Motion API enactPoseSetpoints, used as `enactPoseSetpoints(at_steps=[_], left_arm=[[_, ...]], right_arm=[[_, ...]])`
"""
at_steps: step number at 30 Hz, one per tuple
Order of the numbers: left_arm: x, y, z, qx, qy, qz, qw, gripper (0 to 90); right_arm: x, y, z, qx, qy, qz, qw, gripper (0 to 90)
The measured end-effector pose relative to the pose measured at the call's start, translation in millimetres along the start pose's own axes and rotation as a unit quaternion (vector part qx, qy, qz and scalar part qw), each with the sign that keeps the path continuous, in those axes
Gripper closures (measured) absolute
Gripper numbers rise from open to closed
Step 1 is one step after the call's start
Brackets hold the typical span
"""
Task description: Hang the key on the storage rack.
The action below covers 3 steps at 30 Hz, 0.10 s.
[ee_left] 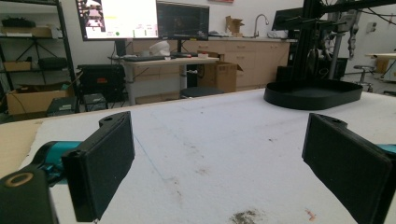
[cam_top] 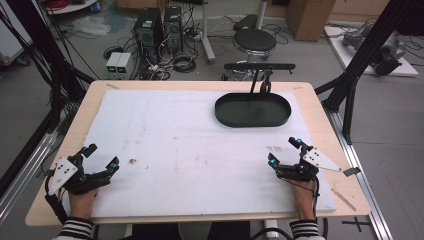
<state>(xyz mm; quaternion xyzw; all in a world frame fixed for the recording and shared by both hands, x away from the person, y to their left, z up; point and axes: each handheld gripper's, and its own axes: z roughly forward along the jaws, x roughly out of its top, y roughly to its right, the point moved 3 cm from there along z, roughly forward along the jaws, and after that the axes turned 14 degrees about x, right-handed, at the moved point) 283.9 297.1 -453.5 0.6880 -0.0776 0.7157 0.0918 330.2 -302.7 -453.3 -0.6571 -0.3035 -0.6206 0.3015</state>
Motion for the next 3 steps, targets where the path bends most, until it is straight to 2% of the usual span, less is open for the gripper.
enactPoseSetpoints(at_steps=[3], left_arm=[[0.0,0.3,-0.3,0.000,0.001,0.001,1.0000,9.7]], right_arm=[[0.0,0.0,0.4,0.000,0.000,-0.004,1.0000,0.4]])
